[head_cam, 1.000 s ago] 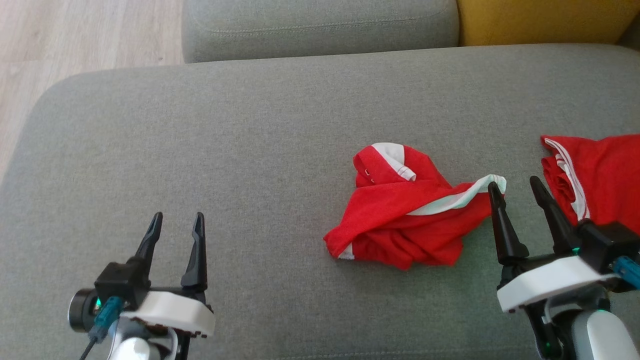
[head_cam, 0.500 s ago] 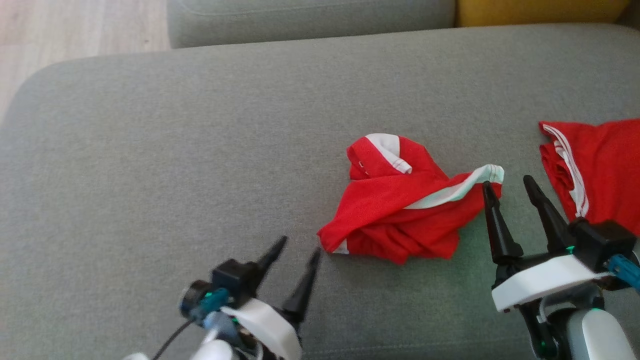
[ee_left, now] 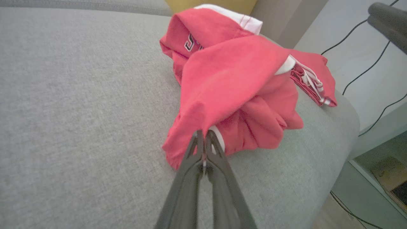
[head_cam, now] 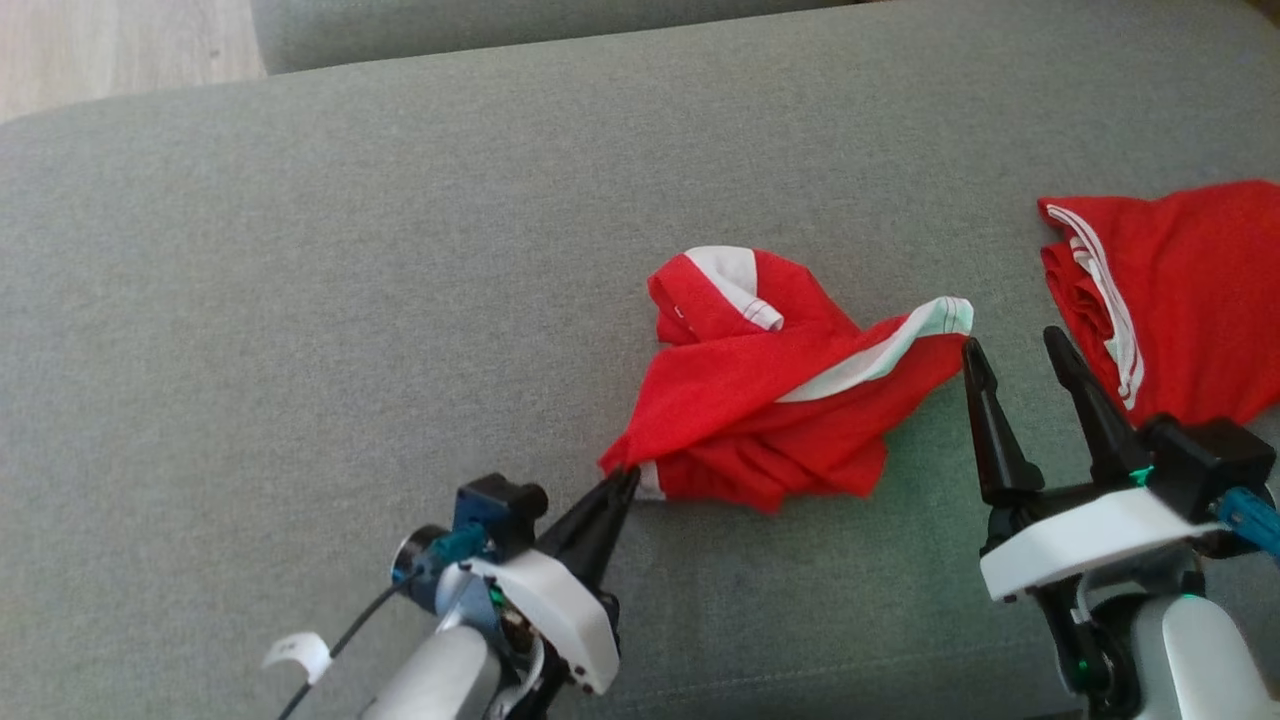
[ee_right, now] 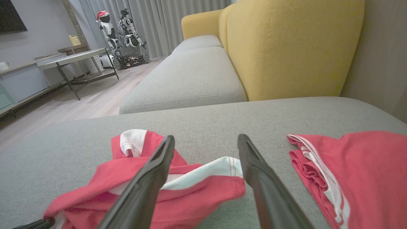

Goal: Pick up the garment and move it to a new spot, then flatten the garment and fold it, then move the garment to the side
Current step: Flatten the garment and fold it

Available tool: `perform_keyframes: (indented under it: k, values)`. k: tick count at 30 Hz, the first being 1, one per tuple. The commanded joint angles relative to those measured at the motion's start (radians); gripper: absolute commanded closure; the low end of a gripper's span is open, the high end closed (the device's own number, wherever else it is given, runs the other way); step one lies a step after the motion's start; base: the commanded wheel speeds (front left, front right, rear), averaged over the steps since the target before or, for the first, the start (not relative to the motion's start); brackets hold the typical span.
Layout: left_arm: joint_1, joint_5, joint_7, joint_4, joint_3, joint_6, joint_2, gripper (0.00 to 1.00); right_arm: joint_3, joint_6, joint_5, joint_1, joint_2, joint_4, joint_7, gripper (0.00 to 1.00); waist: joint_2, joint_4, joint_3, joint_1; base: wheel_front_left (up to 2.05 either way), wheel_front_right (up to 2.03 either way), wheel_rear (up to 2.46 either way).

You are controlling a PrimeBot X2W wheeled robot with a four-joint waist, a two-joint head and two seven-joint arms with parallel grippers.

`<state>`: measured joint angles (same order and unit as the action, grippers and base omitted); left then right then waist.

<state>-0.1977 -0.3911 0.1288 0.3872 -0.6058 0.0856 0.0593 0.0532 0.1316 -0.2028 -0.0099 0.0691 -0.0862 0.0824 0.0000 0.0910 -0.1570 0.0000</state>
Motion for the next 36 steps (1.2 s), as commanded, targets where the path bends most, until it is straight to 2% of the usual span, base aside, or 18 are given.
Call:
perform_keyframes:
  k: [1,7,15,25,29,32,36]
  values:
    - [-0.055,-0.011,0.028,-0.013,0.023,0.006,-0.006,1.00,0.017,-0.001,-0.007,-0.033,-0.003,-0.030,-0.009,0.00,0.0000,0.004,-0.004,0.0000,0.00,0.00,0.00]
    - [-0.067,-0.045,0.050,-0.023,0.053,0.000,0.001,1.00,0.010,-0.001,-0.012,-0.026,-0.005,-0.021,-0.012,0.00,0.0000,-0.002,-0.001,0.0000,0.00,0.00,0.00]
    - [-0.037,-0.111,-0.038,-0.163,0.104,-0.018,0.051,1.00,0.000,-0.001,-0.021,-0.020,-0.009,-0.016,-0.011,0.00,0.0000,-0.025,0.003,0.0000,0.00,0.00,0.00]
    - [0.054,-0.151,-0.189,-0.499,0.178,-0.114,0.156,1.00,-0.007,-0.001,-0.035,-0.016,-0.012,-0.013,-0.012,0.00,0.0000,-0.036,0.007,0.0000,0.00,0.00,0.00]
    - [0.066,-0.161,-0.239,-0.604,0.197,-0.139,0.183,1.00,-0.007,-0.001,-0.041,-0.019,-0.013,-0.012,-0.011,0.00,0.0000,-0.034,0.001,0.0000,0.00,0.00,0.00]
    - [0.047,-0.161,-0.262,-0.609,0.203,-0.143,0.195,1.00,-0.001,-0.001,-0.045,-0.027,-0.014,-0.011,-0.012,0.00,0.0000,-0.027,-0.007,0.0000,0.00,0.00,0.00]
    - [-0.009,-0.177,-0.268,-0.535,0.206,-0.133,0.178,1.00,0.005,-0.001,-0.049,-0.040,-0.015,-0.008,-0.014,0.00,0.0000,-0.012,-0.021,0.0000,0.00,0.00,0.00]
